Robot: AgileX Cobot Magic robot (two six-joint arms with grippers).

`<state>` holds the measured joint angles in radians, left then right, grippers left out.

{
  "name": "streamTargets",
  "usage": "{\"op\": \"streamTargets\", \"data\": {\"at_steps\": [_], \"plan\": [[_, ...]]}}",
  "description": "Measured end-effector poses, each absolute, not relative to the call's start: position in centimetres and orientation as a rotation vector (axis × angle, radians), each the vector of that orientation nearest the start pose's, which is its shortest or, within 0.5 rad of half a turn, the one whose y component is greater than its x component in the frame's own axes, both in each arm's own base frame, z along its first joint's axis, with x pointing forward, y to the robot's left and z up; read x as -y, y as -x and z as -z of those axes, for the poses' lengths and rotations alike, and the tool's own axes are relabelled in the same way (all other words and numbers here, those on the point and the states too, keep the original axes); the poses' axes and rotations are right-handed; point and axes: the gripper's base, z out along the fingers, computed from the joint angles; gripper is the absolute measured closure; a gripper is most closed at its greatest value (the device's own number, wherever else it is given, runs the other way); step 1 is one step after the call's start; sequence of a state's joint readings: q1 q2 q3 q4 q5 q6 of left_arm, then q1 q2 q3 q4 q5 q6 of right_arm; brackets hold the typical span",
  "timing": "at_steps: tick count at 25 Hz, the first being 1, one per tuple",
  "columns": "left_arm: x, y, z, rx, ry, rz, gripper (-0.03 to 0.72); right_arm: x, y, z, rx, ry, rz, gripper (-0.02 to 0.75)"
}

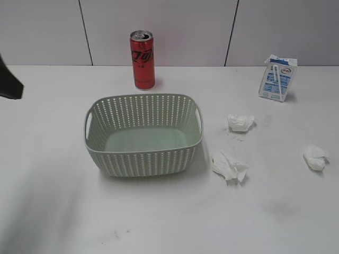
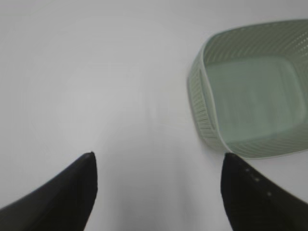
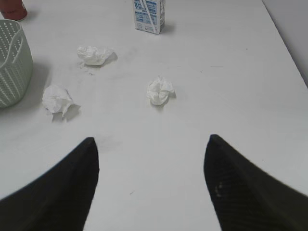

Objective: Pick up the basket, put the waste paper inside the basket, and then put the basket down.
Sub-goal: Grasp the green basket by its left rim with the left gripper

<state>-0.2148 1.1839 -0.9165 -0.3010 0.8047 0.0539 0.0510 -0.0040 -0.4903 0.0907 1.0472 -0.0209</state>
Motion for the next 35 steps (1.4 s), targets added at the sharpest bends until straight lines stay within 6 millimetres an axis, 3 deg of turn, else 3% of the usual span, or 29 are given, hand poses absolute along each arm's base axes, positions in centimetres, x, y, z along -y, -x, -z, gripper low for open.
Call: {"op": "streamTargets", "data": {"at_steps": [5, 10, 14, 18, 25, 28, 33, 35], "plan": [[11.5, -27.2, -28.3, -2.696, -0.325, 0.451, 0.099, -0.7, 0.4, -27.6, -2.034, 0.076, -0.127, 0.220], [15.1, -31.1, -23.7, -2.839, -0.349, 0.448, 0.099, -0.7, 0.4, -27.6, -2.034, 0.076, -0.127, 0.220], [16.0, -33.5, -20.0, -2.937, -0.291, 0.429, 0.104, -0.7, 0.4, -27.6, -2.034, 0.076, -0.127, 0.220], [16.7, -35.1, -17.8, -2.989, -0.234, 0.417, 0.132, -0.7, 0.4, -27.6, -2.034, 0.075, -0.128, 0.220], [16.7, -35.3, -15.7, -3.079, -0.175, 0.384, 0.230, -0.7, 0.4, -27.6, -2.034, 0.075, -0.128, 0.220], [16.8, -35.4, -15.9, -3.083, -0.171, 0.384, 0.326, -0.7, 0.4, -27.6, -2.034, 0.075, -0.128, 0.220], [16.8, -35.3, -15.9, -3.096, -0.153, 0.395, 0.623, -0.7, 0.4, -27.6, -2.034, 0.076, -0.128, 0.220], [16.8, -35.2, -16.0, -3.101, -0.128, 0.396, 0.664, -0.7, 0.4, -27.6, -2.034, 0.076, -0.128, 0.220]]}}
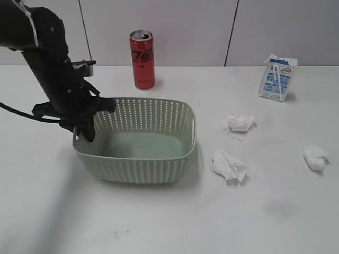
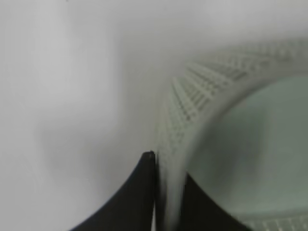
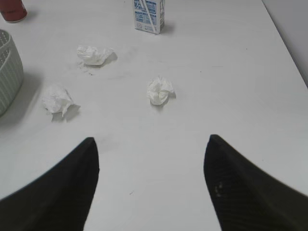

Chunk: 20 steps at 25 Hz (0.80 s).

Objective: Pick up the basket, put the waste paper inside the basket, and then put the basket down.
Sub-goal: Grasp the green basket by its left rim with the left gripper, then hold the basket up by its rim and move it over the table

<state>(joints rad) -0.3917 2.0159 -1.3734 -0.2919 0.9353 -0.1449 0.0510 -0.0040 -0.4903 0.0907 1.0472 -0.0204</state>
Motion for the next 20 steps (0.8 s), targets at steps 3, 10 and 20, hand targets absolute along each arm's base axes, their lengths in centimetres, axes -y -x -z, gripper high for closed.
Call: {"op": "streamTargets", "data": {"at_steps": [3, 10, 20], "plan": [[16.8, -35.1, -16.6, -3.099, -0.109, 0.402, 0.683, -0.7, 0.4, -27.6, -2.034, 0.076, -0.128, 0.220], [16.4, -33.8, -21.1, -3.038, -0.124, 0.438, 0.689, -0.7, 0.4, -27.6, -2.034, 0.075, -0.128, 0.220], [15.1, -30.9, -21.5, -3.025, -0.090, 0.433, 0.689, -0.8, -3.3, -29.4, -2.070, 0.027, -0.146, 0.220]]}}
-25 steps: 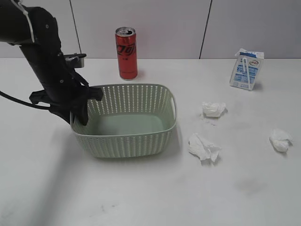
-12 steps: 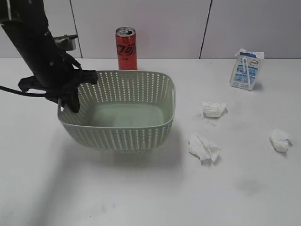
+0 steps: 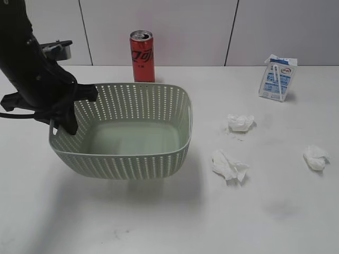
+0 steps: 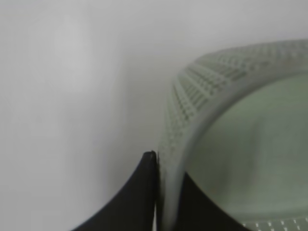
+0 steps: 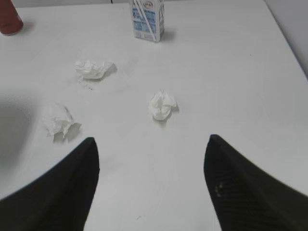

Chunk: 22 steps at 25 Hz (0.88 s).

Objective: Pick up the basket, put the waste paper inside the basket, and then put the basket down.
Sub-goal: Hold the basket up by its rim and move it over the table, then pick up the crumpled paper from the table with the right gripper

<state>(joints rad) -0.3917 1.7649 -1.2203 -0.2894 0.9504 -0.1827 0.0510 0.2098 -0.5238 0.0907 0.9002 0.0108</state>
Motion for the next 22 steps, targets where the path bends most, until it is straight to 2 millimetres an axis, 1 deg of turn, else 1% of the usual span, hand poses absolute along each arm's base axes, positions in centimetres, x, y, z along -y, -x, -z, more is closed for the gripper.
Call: {"op": "streamTargets", "data": {"at_steps": [2, 4, 8, 10, 12, 16, 19, 22], "plan": [[15.0, -30.9, -21.5, -3.020, -0.089, 0.433, 0.689, -0.9, -5.9, -29.2, -2.166, -0.037, -0.173, 0.220], [15.0, -30.9, -21.5, -3.018, -0.089, 0.433, 0.689, -1.0, -8.6, -28.5, -2.279, -0.085, -0.185, 0.204], [15.0, -30.9, -21.5, -3.012, -0.087, 0.434, 0.689, -1.3, -14.4, -25.9, -2.532, -0.151, -0.176, 0.107], [15.0, -31.0, -21.5, -3.005, -0.086, 0.434, 0.689, -1.4, -17.2, -24.6, -2.640, -0.171, -0.165, 0.091], [15.1, -31.1, -21.5, -2.995, -0.084, 0.436, 0.689, -1.6, -20.4, -23.3, -2.730, -0.185, -0.154, 0.089], [15.1, -31.1, -21.5, -2.987, -0.083, 0.436, 0.689, -1.9, -26.3, -21.0, -2.828, -0.198, -0.137, 0.094], [15.1, -31.2, -21.5, -2.986, -0.084, 0.435, 0.689, -2.0, -30.0, -19.3, -2.873, -0.202, -0.129, 0.117], [15.1, -31.2, -21.5, -2.981, -0.085, 0.433, 0.689, -2.2, -32.6, -17.3, -2.921, -0.207, -0.123, 0.136]]}}
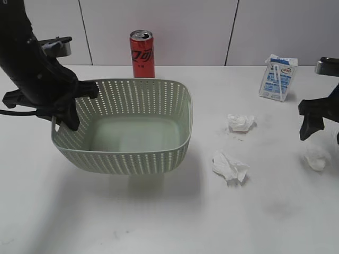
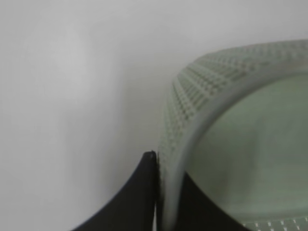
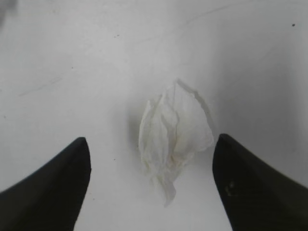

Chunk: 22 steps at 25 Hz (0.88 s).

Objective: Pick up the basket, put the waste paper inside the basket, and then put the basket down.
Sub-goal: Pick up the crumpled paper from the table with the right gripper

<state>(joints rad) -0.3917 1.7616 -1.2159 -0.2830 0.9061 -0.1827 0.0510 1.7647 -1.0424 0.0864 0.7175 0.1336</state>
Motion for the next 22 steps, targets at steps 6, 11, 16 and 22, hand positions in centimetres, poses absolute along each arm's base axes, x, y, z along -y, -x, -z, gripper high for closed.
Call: {"op": "streamTargets", "data": {"at_steps": [6, 11, 16, 22], "plan": [[14.9, -31.3, -21.5, -2.974, -0.101, 0.408, 0.689, -2.1, -34.2, -13.7, -3.030, -0.185, -0.075, 0.143], [14.9, -31.4, -21.5, -2.965, -0.105, 0.400, 0.689, -1.7, -34.1, -12.2, -3.084, -0.131, -0.008, 0.143], [14.9, -31.4, -21.5, -2.965, -0.105, 0.400, 0.689, -1.7, -34.0, -11.5, -3.115, -0.134, -0.004, 0.144], [14.9, -31.4, -21.6, -2.963, -0.106, 0.400, 0.689, -1.7, -34.1, -11.5, -3.112, -0.132, -0.004, 0.175]]}}
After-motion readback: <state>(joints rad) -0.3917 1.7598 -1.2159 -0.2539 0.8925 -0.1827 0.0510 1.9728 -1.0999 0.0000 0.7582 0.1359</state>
